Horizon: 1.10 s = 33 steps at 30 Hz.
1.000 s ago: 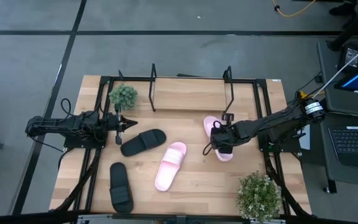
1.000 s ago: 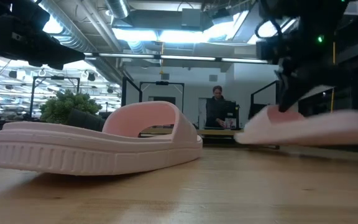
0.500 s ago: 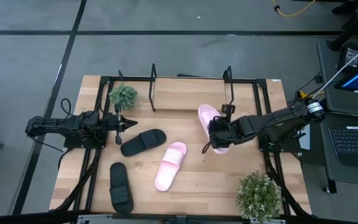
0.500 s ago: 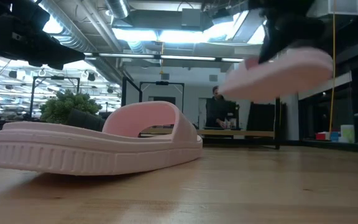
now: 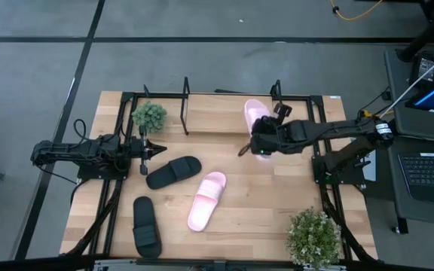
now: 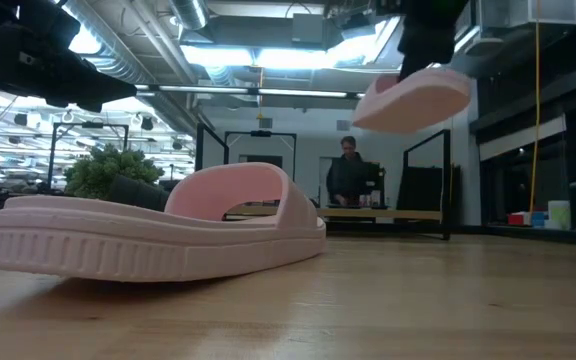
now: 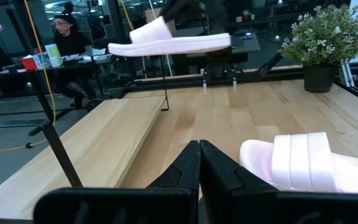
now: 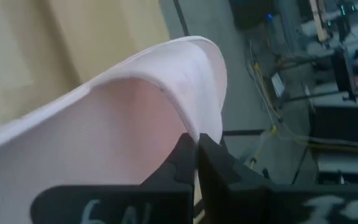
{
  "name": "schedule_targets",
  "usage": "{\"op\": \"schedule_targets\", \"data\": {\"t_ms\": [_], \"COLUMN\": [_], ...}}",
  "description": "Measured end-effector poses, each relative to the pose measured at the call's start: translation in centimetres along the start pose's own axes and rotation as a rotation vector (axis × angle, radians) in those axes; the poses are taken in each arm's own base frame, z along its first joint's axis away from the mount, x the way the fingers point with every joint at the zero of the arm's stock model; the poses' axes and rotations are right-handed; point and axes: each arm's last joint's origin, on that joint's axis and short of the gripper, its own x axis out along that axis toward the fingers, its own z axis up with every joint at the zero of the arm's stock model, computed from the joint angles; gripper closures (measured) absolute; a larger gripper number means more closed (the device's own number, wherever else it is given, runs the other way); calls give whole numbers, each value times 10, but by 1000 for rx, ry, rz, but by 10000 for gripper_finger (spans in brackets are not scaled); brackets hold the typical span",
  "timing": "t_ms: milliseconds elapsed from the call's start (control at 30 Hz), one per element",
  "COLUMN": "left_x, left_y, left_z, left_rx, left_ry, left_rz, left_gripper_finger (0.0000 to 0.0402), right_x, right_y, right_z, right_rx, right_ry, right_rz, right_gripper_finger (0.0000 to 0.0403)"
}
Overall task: Pick and place slides into the shelf
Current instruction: Put the right pink slides on the shelf
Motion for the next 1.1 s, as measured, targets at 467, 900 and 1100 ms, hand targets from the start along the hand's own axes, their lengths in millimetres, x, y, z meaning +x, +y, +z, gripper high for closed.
{"op": "schedule_targets", "data": {"t_ms": [467,900,1100], "left_x": [0,0,0], "left_y": [0,0,0], "left_z": [0,0,0], "left_rx": [0,11,18], "left_ry": [0,0,0], "left_rz": [0,1,1], "left_gripper_finger": [401,401,401], "right_x": [34,57,64], "right_y": [-29,-49,-49], "right_z": [9,8,6], "right_rx": [-18,79,94], "right_ry": [42,93,103], "right_rz": [-57,-69,-76], "right_gripper_finger": [396,396,397]}}
